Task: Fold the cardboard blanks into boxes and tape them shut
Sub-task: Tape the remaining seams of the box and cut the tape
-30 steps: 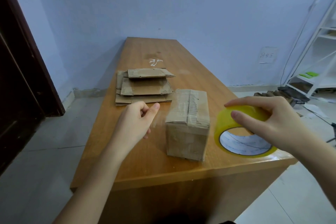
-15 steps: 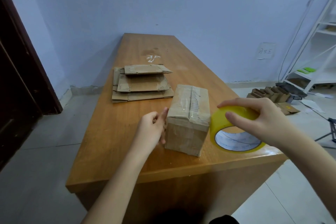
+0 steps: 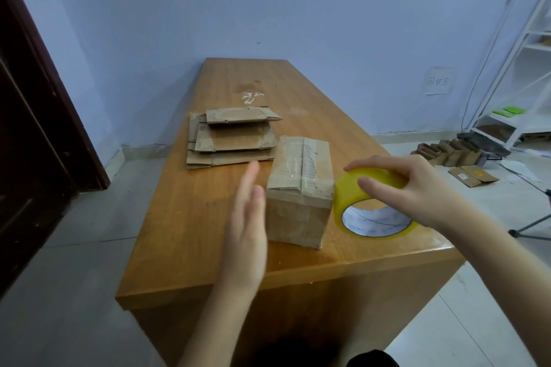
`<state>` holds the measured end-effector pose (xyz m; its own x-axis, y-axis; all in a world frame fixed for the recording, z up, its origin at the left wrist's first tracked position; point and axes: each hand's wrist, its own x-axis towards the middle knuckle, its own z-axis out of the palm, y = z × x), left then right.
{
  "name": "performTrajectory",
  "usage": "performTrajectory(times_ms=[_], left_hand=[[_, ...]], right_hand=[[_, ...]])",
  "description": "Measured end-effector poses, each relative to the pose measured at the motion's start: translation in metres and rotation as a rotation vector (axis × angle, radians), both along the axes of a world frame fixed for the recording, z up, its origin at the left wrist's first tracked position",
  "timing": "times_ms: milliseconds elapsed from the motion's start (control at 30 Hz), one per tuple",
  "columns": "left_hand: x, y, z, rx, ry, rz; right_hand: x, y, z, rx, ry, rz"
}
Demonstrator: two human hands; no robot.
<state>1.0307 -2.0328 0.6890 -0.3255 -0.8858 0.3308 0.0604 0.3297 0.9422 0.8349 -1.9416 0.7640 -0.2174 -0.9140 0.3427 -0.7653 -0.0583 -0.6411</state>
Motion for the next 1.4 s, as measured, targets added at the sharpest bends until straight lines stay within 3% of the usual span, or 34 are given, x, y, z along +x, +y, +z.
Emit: performTrajectory(times_ms=[67,167,233,333,400,467,533,733,900,1000,1133,1300,1400], left_hand=[[-0.008,0.015,-0.011,-0.012,-0.029,-0.084],[-0.005,0.024,-0.021,0.075,-0.121,-0.07],[0.007,0.021,-0.016,0.026,-0.235,-0.004],[0.019,0.001,0.011,-0.499,-0.508,0.263],[0.013,-0.011,0.027,-0.781,-0.727,0.265],[0.006,-0.014,0.03,-0.86,-0.936,0.176],[0.004,-0.014,0.024,-0.888,-1.024,0.137],[0.002,-0.013,0.043,-0.966,-0.988,0.217],[-0.009,-0.01,0.025,-1.065,-1.012,0.082],[-0.012,-0.01,0.027,-1.038,-0.992,0.11],[-0.025,-0.008,0.034,-1.157,-1.01,0.183],[-0.025,-0.02,0.024,-1.059,-0.975,0.12],[-0.026,-0.021,0.022,-1.051,-0.95,0.115]], right_hand=[[-0.001,-0.006,-0.002,-0.011,-0.027,0.014],[-0.006,-0.013,-0.003,-0.033,-0.042,0.031],[-0.008,-0.016,-0.006,-0.038,-0.062,0.064],[-0.006,-0.024,-0.006,-0.029,-0.073,0.111],[-0.005,-0.029,-0.005,-0.013,-0.069,0.13],[-0.007,-0.034,-0.004,-0.004,-0.07,0.14],[-0.009,-0.036,-0.004,0.001,-0.072,0.147],[-0.011,-0.034,-0.009,-0.001,-0.116,0.161],[-0.011,-0.038,-0.009,0.002,-0.116,0.17],[-0.012,-0.039,-0.01,0.006,-0.14,0.175],[-0.014,-0.039,-0.009,0.005,-0.144,0.188],[-0.014,-0.036,-0.021,-0.022,-0.149,0.132],[-0.011,-0.03,-0.053,-0.098,-0.282,0.025]])
